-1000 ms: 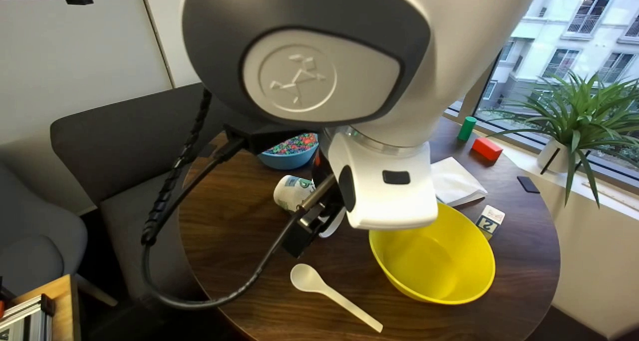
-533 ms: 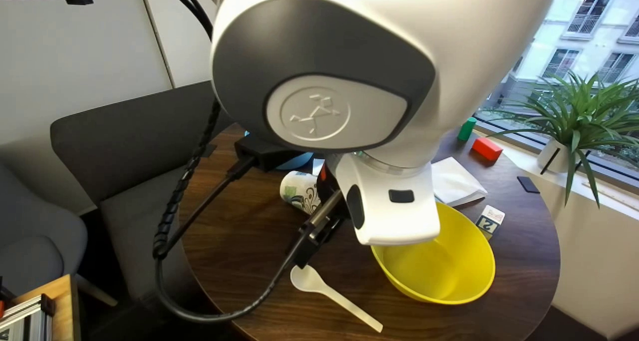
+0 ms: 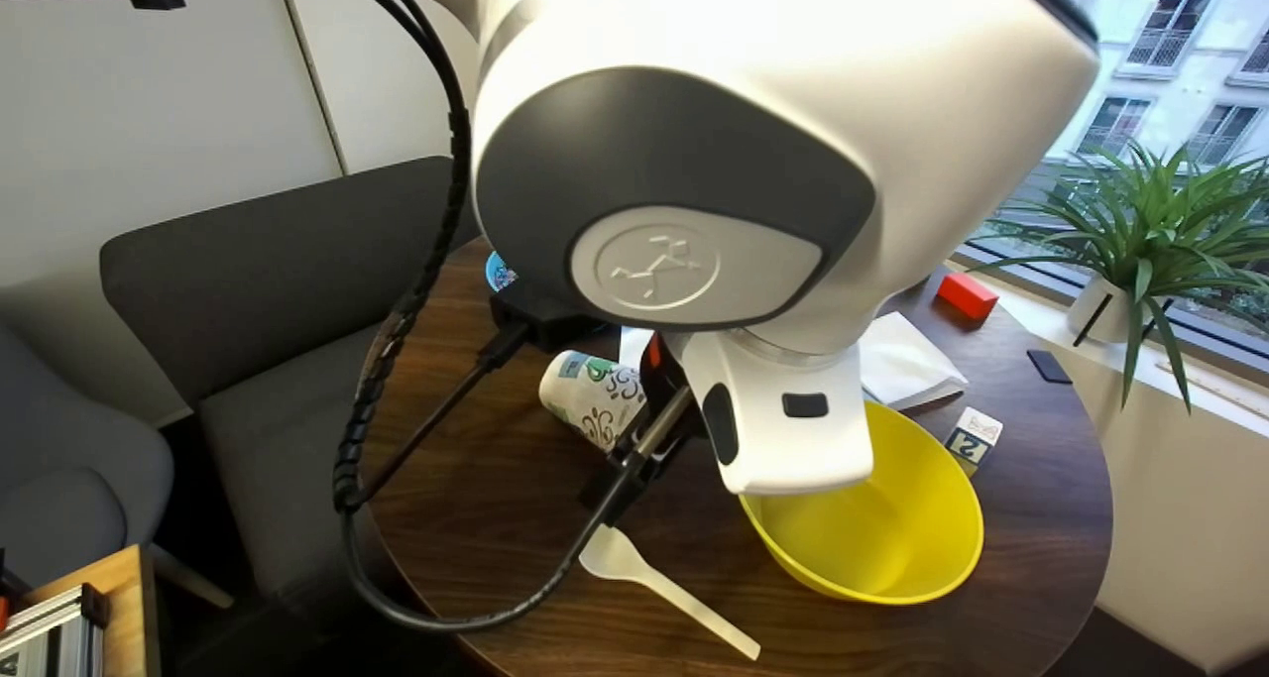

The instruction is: Place the coffee cup upright then put the white spoon on top of the coffee cup.

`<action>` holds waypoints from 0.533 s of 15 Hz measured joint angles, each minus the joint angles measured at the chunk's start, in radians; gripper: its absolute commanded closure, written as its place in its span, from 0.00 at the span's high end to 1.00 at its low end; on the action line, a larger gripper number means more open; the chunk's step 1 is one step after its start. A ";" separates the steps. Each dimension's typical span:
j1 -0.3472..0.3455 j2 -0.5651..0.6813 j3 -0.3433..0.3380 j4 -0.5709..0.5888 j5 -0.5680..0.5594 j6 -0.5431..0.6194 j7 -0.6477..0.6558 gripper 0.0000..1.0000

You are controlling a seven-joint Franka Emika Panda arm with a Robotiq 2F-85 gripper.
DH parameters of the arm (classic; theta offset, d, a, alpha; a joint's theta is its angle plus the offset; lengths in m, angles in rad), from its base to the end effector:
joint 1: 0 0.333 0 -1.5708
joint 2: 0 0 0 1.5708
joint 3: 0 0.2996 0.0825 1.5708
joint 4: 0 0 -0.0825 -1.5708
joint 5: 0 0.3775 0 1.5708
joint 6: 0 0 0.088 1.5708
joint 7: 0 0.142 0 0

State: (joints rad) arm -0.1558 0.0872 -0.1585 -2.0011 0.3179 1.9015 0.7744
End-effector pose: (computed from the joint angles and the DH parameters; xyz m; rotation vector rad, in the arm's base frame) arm 0.5238 -0.1348 0.3581 -2.3705 1.6593 0.3523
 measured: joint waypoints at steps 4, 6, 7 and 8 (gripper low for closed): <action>0.001 0.035 0.001 0.016 0.066 0.000 -0.012 0.62; 0.001 0.049 0.002 0.022 0.097 -0.001 -0.015 0.45; 0.001 0.056 0.002 0.027 0.108 -0.001 -0.015 0.36; 0.001 0.062 0.003 0.031 0.118 -0.002 -0.016 0.29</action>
State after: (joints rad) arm -0.1548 0.1488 -0.1559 -1.9700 0.4357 1.9000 0.7588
